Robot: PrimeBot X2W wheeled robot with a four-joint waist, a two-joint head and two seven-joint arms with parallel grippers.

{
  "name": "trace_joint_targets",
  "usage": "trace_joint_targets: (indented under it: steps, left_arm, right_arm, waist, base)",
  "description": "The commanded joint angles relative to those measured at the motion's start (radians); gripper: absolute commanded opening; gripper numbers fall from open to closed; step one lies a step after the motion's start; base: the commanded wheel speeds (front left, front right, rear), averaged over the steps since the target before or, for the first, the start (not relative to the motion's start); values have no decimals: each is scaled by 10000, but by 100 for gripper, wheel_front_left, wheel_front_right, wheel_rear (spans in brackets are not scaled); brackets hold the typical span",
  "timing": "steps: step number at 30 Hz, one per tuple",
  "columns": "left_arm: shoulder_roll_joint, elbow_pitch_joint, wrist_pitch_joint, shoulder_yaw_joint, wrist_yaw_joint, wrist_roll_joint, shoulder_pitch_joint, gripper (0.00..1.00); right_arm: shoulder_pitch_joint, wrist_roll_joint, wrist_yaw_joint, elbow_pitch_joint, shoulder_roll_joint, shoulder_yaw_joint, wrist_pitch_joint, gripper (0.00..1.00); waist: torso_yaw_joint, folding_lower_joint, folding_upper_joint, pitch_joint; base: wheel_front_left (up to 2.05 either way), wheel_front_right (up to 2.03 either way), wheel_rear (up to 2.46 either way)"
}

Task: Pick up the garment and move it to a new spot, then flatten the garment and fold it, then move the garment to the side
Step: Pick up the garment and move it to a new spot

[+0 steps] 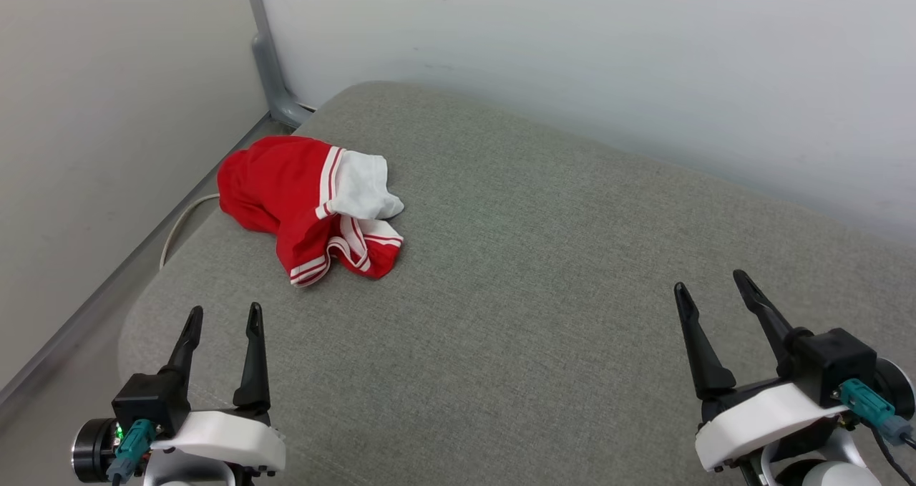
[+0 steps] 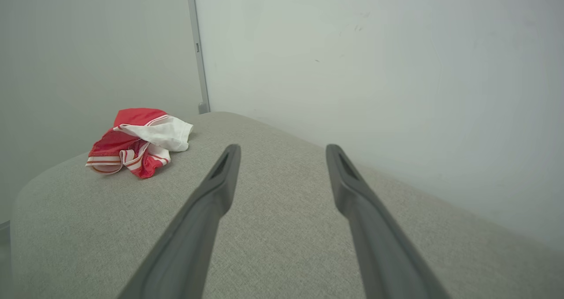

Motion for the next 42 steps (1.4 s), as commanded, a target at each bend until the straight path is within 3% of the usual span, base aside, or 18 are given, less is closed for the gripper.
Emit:
trace_joint_targets:
  steps: [1,14,20,33,38,42]
  left_arm:
    - [8,34,-26,43,-37,1,-117,100]
    - [247,1424,225,421,-40,-684,-1780,100]
    - [1015,2775,1019,632,-55,-1461,-3676,100]
    - [3759,4980,4970,232,-67,-3725,-6527,100]
    - [4452,5591,6467,203,-68,-4242,-7134,100]
    - [4694,6021,7573,186,-23,-4513,-7328,100]
  right_arm:
    - [-129,48,-7,18,-81,6,-34,100]
    - [-930,-37,-7,-375,-511,168,209,100]
    - [-1465,-12,-7,-642,-744,191,373,100]
    - [-2294,67,-7,-859,-909,359,164,100]
    - [-2528,67,-7,-922,-950,415,94,100]
    - [-2762,107,-7,-984,-995,508,89,100]
  waist:
    - [-51,0,0,26]
    - [-1074,0,0,1577]
    - [-1698,0,0,2695]
    - [-2866,0,0,4563]
    - [-3076,0,0,5174]
    - [-3228,0,0,5647]
  base:
    - [0,0,0]
    - [0,0,0]
    - [0,0,0]
    - [0,0,0]
    - [0,0,0]
    - [0,0,0]
